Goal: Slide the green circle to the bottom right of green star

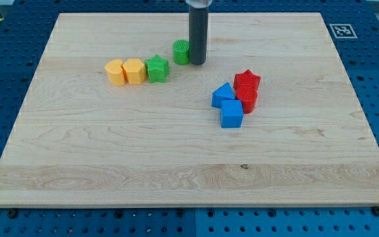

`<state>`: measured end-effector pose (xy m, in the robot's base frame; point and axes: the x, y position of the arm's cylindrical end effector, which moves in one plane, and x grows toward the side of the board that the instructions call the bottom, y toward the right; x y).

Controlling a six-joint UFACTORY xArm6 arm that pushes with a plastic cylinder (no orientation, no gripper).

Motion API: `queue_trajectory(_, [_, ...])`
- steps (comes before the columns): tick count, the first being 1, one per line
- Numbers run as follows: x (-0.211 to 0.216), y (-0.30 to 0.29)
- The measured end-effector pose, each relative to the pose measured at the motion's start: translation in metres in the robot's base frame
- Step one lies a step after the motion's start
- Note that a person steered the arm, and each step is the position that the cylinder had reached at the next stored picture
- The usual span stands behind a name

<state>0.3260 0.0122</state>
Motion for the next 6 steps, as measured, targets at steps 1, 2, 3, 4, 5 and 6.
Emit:
queue_trajectory(1, [-0.051,0.000])
queue_trajectory(2, [-0.052,-0.022])
queue_trajectory(3, [-0.035,-0.034])
queue_trajectory(4, [-0.007,-0.023])
queue_trajectory(5, [0.025,-0.031])
queue_trajectory(6, [0.039,-0.032])
